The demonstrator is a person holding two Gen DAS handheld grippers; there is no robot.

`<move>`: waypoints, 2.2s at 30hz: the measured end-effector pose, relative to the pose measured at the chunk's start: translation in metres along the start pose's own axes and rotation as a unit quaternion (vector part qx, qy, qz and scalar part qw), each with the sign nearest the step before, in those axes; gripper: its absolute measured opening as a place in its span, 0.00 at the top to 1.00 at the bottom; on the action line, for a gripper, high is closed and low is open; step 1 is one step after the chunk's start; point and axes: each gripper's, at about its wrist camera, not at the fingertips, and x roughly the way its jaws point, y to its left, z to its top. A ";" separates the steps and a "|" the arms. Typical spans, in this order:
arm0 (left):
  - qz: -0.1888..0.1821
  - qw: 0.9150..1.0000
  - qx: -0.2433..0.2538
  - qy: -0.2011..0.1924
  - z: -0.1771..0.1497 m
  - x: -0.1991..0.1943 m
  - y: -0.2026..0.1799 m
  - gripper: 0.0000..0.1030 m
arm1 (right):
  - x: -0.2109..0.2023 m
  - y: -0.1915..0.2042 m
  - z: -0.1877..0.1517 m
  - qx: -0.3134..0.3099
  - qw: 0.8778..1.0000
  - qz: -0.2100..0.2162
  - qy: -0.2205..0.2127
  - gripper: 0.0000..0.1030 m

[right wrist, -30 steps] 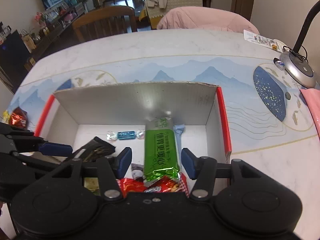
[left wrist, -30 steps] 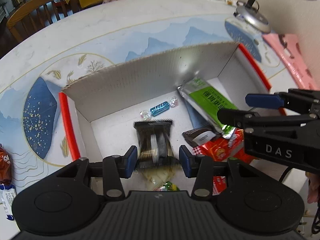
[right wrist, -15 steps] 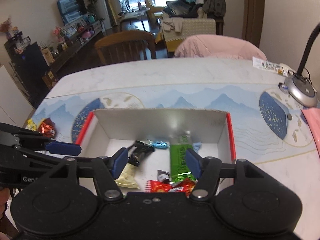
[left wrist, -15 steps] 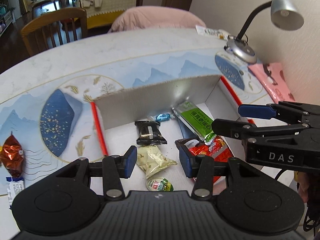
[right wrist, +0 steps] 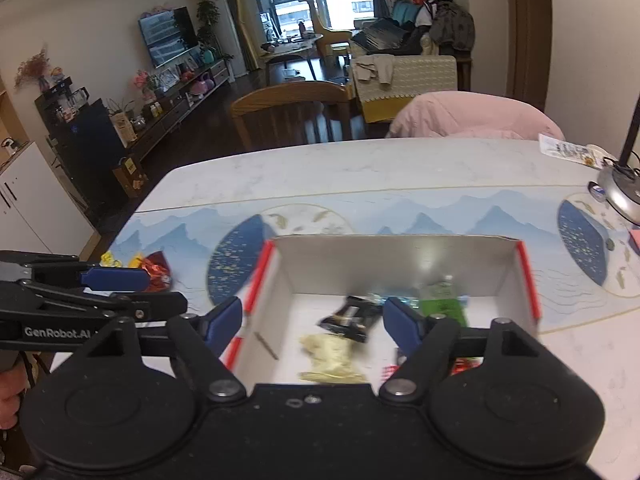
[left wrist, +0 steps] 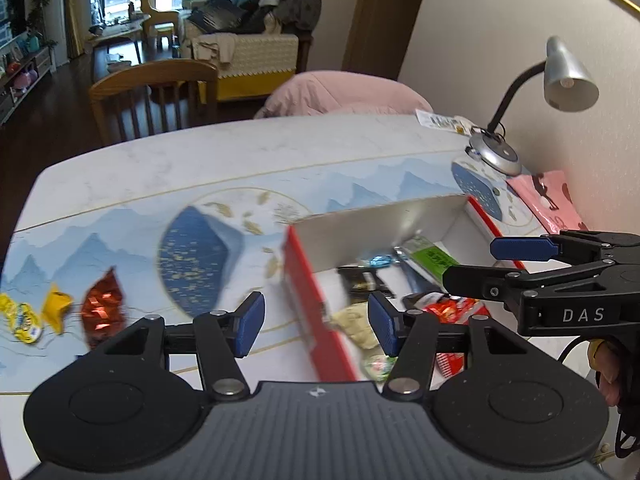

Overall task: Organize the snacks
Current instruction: 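Move both tools back from the box toward the remaining snacks, then grasp the white-and-blue packet with the right gripper while the left grasps the yellow cartoon candy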

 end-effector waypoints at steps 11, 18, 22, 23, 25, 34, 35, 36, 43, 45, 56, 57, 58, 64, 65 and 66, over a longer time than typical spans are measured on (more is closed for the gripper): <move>0.030 0.999 -0.033 -0.031 -0.025 -0.045 0.090 0.37 | 0.026 0.087 -0.005 -0.018 0.999 0.029 0.002 0.14; 0.053 0.996 -0.061 -0.038 -0.041 -0.059 0.152 0.30 | 0.047 0.132 -0.011 -0.017 0.999 0.041 0.000 0.04; 0.074 0.993 -0.077 -0.042 -0.050 -0.061 0.187 0.30 | 0.062 0.157 -0.015 -0.013 0.999 0.044 0.005 0.00; 0.078 0.993 -0.084 -0.040 -0.052 -0.061 0.196 0.30 | 0.068 0.163 -0.016 -0.014 0.999 0.043 0.010 0.00; 0.091 0.990 -0.098 -0.037 -0.055 -0.060 0.214 0.30 | 0.081 0.176 -0.018 -0.015 0.999 0.043 0.023 0.00; 0.155 0.978 -0.135 -0.019 -0.071 -0.043 0.284 0.30 | 0.148 0.234 -0.029 -0.034 0.996 0.013 0.078 0.00; 0.161 0.977 -0.140 -0.015 -0.073 -0.040 0.292 0.30 | 0.156 0.240 -0.030 -0.036 0.996 0.007 0.085 0.00; 0.166 0.975 -0.147 -0.010 -0.076 -0.038 0.299 0.30 | 0.164 0.245 -0.032 -0.037 0.995 0.003 0.092 0.00; 0.183 0.967 -0.174 0.014 -0.090 -0.033 0.331 0.30 | 0.218 0.265 -0.043 -0.032 0.989 -0.022 0.145 0.03; 0.185 0.966 -0.179 0.020 -0.091 -0.030 0.336 0.30 | 0.230 0.266 -0.045 -0.028 0.986 -0.033 0.161 0.06; 0.175 0.952 -0.246 0.050 -0.072 0.006 0.361 0.30 | 0.251 0.278 -0.051 -0.046 0.980 -0.056 0.186 0.22; 0.173 0.950 -0.256 0.054 -0.070 0.010 0.363 0.30 | 0.253 0.279 -0.051 -0.053 0.979 -0.054 0.191 0.23; 0.172 0.947 -0.264 0.056 -0.067 0.015 0.365 0.30 | 0.255 0.279 -0.051 -0.063 0.977 -0.052 0.195 0.25; 0.172 0.932 -0.312 0.067 -0.052 0.042 0.378 0.30 | 0.254 0.276 -0.051 -0.101 0.974 -0.053 0.195 0.39; 0.170 0.929 -0.322 0.068 -0.050 0.046 0.380 0.30 | 0.253 0.275 -0.051 -0.105 0.974 -0.052 0.194 0.44; 0.167 0.926 -0.331 0.070 -0.048 0.051 0.380 0.30 | 0.252 0.274 -0.050 -0.108 0.974 -0.051 0.192 0.47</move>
